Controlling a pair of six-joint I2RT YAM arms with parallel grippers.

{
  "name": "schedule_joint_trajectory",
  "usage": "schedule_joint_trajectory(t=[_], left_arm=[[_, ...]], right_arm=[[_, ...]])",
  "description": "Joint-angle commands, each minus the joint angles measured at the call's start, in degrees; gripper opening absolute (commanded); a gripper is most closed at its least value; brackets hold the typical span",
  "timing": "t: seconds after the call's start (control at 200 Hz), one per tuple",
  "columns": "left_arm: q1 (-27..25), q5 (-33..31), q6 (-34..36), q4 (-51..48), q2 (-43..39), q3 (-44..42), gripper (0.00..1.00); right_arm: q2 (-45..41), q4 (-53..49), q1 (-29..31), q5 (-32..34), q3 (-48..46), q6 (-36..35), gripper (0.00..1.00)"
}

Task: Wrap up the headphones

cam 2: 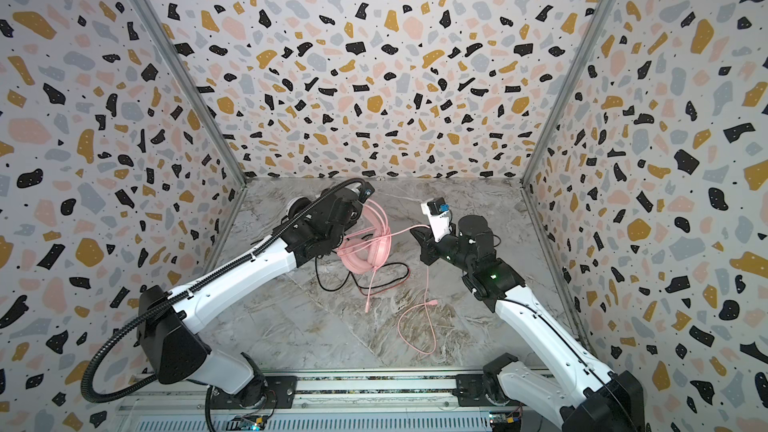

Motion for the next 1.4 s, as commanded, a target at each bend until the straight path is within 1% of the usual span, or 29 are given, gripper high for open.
schedule_joint_trajectory(t=[0.0,0.095,0.19,0.275,0.345,0.511,0.666,0.876,0.946,1.046,1.216,1.312,1.397], left_arm=[[-0.4,12.0,-0.5,-5.2,-5.5,2.0,0.0],[-0.2,21.1,-3.4,-2.8,-10.1,1.2,0.0],[0.3,28.4,-7.1,-1.7,-12.6,2.2,0.0],[0.3,33.4,-10.1,-0.8,-13.6,3.5,0.0],[0.3,37.9,-11.8,-0.5,-14.0,4.5,0.0],[0.3,45.5,-15.9,0.8,-14.6,6.8,0.0],[0.3,49.3,-20.4,1.9,-15.6,9.5,0.0],[0.4,54.4,-26.9,5.4,-16.0,10.1,0.0],[0.4,54.4,-28.2,6.3,-16.0,10.1,0.0],[0.4,54.5,-29.6,6.8,-15.7,11.6,0.0],[0.4,55.9,-35.1,11.1,-14.8,13.4,0.0],[0.4,56.3,-37.4,12.4,-13.6,15.7,0.0],[0.5,55.3,-39.3,13.4,-12.9,17.7,0.0]], right_arm=[[0.1,1.8,-1.3,-1.5,1.2,1.3,0.01],[1.4,2.6,-1.7,-2.4,0.8,1.6,0.02],[2.5,3.9,-1.8,-4.4,0.7,2.1,0.04],[2.9,5.9,-1.8,-6.3,0.3,2.8,0.06],[3.3,8.7,-1.7,-8.9,-0.1,3.7,0.11],[6.2,16.7,-1.7,-13.8,-0.1,6.2,0.17],[10.5,28.2,-1.7,-19.7,-1.2,10.3,0.24],[19.4,50.9,-2.5,-27.7,-2.9,21.4,0.31],[22.5,57.9,-2.7,-29.2,-2.7,25.7,0.33],[27.0,65.5,-2.5,-30.8,-1.5,30.9,0.35],[35.6,72.2,-1.7,-31.7,1.8,35.9,0.37],[39.6,73.8,-0.7,-31.3,2.8,36.7,0.37],[42.5,74.6,-0.1,-31.3,3.0,36.6,0.34]])
